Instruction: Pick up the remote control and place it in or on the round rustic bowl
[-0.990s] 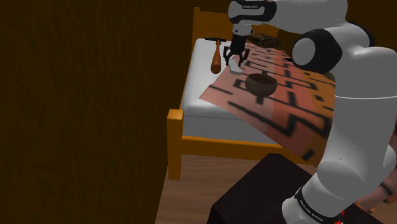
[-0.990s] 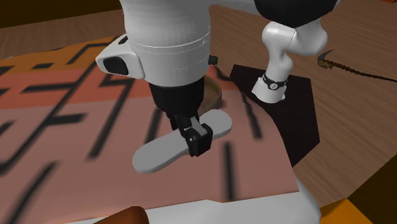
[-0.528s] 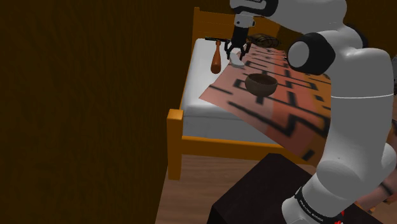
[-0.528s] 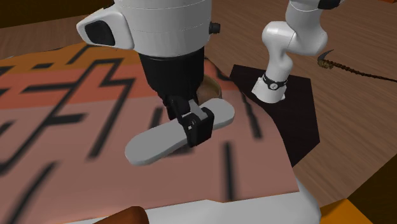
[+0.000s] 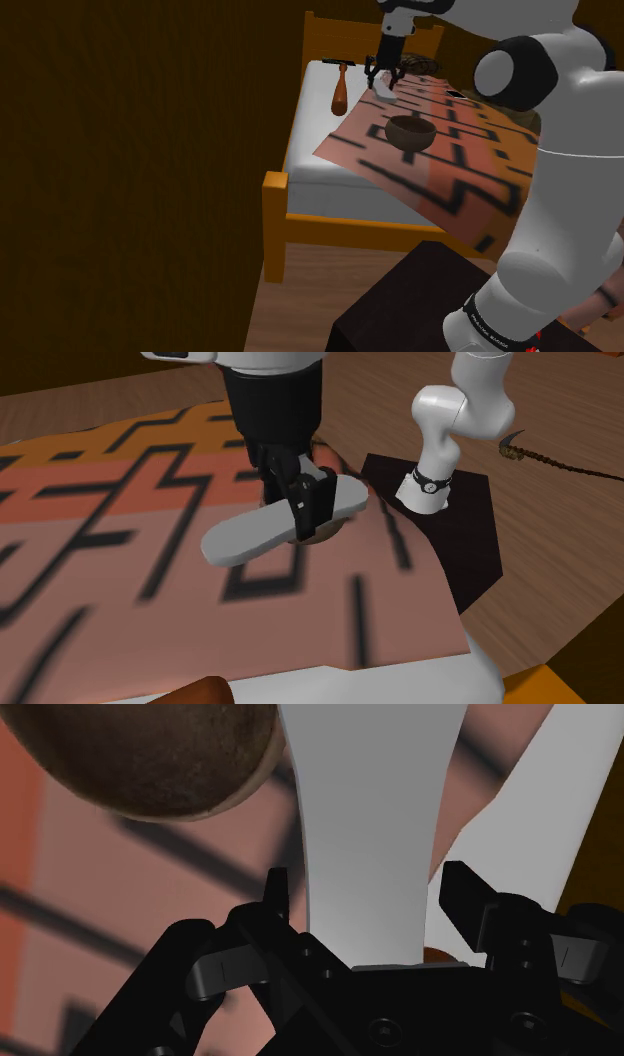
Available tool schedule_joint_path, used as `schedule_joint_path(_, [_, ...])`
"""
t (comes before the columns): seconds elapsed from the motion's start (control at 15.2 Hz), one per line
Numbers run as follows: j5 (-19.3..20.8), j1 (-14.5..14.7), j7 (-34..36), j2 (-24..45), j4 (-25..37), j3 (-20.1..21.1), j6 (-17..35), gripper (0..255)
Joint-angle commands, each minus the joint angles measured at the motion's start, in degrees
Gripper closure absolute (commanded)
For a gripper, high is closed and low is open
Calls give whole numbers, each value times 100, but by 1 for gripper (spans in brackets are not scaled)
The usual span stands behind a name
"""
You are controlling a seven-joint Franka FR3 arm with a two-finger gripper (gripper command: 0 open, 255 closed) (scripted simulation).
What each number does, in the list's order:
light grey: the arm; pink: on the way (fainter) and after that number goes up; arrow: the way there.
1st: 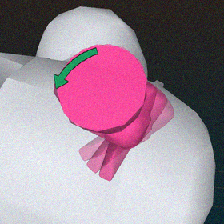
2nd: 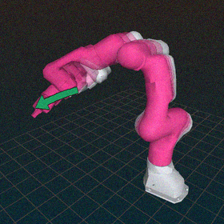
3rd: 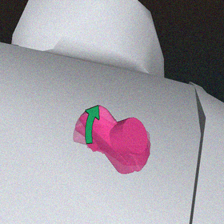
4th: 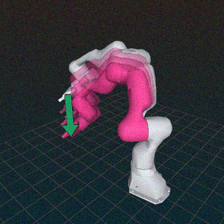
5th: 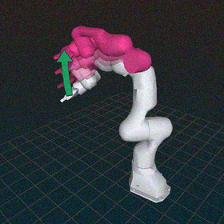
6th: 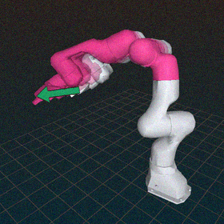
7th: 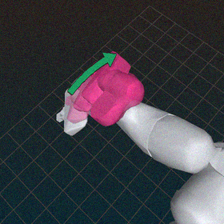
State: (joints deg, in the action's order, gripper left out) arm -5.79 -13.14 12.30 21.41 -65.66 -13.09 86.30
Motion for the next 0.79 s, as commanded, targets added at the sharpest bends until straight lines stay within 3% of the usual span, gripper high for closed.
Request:
schedule_joint_path(0.0, [100,14,-108,-543,-763,-54,228,255])
schedule_joint_path(0.4, [382,-105,-468,-1793,-2358,-229,596,255])
schedule_joint_path(0.73, [528,-192,-643,-2330,-3120,-319,838,255])
